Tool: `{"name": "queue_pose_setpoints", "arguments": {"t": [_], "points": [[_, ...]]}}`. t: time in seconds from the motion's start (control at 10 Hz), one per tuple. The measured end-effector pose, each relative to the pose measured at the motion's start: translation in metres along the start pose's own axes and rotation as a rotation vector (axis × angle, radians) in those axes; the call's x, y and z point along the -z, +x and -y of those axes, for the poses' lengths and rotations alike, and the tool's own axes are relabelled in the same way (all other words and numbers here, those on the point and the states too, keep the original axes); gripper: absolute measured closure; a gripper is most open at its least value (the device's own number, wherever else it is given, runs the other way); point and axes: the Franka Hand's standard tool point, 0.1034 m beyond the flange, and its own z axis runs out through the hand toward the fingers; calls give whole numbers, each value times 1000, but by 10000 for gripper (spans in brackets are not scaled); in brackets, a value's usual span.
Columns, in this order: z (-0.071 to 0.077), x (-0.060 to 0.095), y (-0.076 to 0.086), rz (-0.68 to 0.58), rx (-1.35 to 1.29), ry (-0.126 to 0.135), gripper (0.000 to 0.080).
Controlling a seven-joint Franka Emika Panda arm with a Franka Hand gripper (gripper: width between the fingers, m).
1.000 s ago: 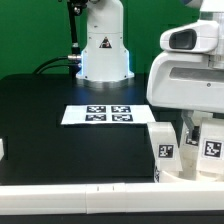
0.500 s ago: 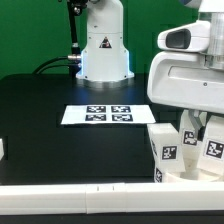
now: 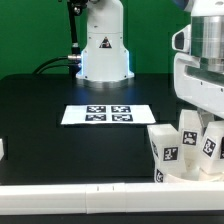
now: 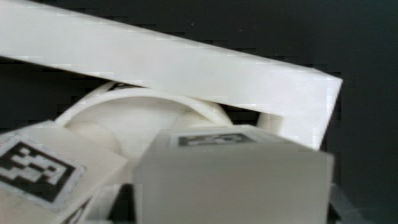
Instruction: Assemble stool
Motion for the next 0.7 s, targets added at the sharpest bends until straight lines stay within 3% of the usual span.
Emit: {"name": "queue_pose_setpoints", "arguments": {"t": [0.3,0.5,0.6,0.7], "points": [[0,0,0,4,-184,1,466],[0,-1,0,24,-455,9,465],[2,-2,-4,28,-643,41,465],[4,-2,-8,40,-657,70,465]]}}
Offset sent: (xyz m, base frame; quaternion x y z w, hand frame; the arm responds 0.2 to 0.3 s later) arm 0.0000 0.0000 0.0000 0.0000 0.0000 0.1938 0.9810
